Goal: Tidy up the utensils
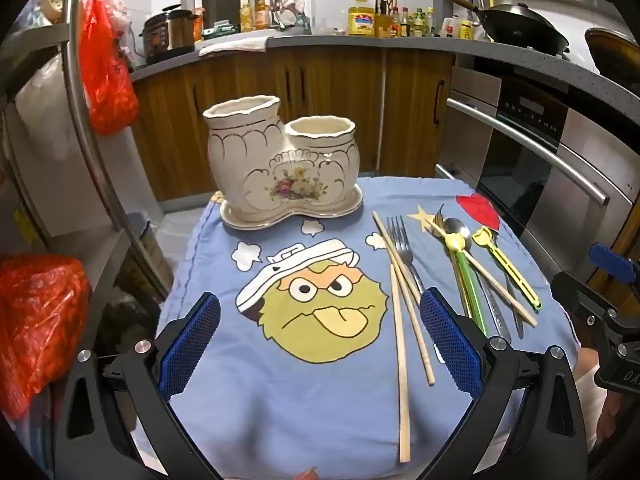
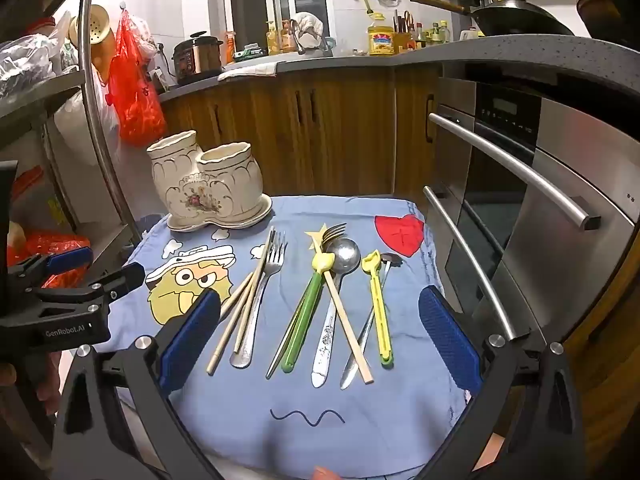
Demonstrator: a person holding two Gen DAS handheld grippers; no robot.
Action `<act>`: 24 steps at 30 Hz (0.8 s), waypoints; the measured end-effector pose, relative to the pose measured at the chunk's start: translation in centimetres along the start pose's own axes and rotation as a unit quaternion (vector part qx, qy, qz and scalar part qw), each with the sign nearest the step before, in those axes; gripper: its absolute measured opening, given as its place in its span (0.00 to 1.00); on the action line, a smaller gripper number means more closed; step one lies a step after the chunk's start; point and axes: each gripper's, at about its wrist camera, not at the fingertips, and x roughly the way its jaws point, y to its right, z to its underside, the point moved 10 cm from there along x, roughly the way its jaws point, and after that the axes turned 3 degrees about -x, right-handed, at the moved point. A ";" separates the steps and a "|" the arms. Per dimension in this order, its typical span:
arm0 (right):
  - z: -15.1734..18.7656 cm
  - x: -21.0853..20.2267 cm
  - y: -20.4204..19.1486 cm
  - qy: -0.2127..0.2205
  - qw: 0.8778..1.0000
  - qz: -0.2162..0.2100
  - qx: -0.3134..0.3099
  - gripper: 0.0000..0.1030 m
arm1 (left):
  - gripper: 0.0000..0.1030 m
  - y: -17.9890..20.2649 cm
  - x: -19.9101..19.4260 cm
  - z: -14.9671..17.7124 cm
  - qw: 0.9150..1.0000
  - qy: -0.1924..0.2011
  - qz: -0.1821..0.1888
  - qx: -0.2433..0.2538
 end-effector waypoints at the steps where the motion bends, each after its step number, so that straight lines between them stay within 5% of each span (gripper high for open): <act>1: 0.0 0.0 0.0 0.000 1.000 -0.001 0.001 0.95 | 0.96 0.0 0.0 0.0 1.000 0.000 -0.002 0.002; 24: 0.3 0.7 -0.3 -0.008 1.000 -0.002 -0.002 0.95 | 0.96 -0.1 0.6 0.4 1.000 -0.005 0.000 -0.002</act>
